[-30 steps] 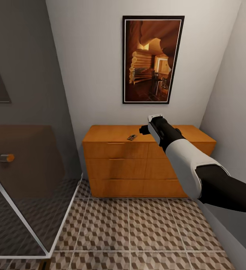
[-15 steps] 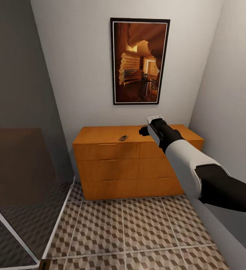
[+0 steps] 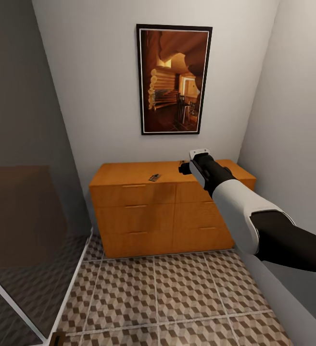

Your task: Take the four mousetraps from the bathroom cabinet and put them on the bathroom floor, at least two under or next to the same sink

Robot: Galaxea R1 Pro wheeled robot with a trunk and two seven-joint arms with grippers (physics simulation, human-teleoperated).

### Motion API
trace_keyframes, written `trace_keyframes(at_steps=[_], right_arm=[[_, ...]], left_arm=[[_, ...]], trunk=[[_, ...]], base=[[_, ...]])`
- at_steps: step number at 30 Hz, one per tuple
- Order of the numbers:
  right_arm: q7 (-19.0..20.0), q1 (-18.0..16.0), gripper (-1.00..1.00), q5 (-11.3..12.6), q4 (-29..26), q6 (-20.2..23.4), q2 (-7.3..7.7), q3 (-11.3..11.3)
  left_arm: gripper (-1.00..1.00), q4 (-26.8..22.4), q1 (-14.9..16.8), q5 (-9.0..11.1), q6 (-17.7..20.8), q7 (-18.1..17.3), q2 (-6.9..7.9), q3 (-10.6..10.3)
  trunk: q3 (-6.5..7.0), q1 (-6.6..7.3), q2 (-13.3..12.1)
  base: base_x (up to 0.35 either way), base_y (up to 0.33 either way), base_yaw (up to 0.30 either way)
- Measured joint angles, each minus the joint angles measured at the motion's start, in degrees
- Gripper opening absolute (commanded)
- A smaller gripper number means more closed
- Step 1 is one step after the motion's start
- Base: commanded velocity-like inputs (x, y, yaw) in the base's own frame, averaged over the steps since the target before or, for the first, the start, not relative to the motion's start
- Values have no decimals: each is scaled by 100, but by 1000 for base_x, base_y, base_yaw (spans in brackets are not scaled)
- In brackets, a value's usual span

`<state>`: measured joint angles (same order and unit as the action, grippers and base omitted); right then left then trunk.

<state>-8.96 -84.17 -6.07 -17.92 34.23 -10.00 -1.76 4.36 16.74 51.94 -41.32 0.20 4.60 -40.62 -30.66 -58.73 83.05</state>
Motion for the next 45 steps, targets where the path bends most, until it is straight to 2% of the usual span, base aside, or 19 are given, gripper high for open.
trace_keyframes(at_steps=[7, 19, 34, 45], right_arm=[[0, 0, 100, 0, 12, -1, 1, 0], [0, 0, 100, -1, 14, -9, 1, 0], [2, 1, 100, -2, 86, -44, 2, 0], [2, 0, 100, -2, 181, -234, 0, 0]], left_arm=[[-100, 1, 1, 0, 1, 0, -1, -1], [-100, 1, 1, -1, 1, 1, -1, -2], [-100, 3, 1, -2, -1, 1, -1, -2], [-100, 0, 0, 0, 0, 0, 0, 0]], trunk=[[11, 1, 0], [41, 3, 0], [79, 1, 0], [87, 0, 0]], base=[[35, 0, -187], [267, 0, -264], [132, 78, -254], [30, 65, -35]])
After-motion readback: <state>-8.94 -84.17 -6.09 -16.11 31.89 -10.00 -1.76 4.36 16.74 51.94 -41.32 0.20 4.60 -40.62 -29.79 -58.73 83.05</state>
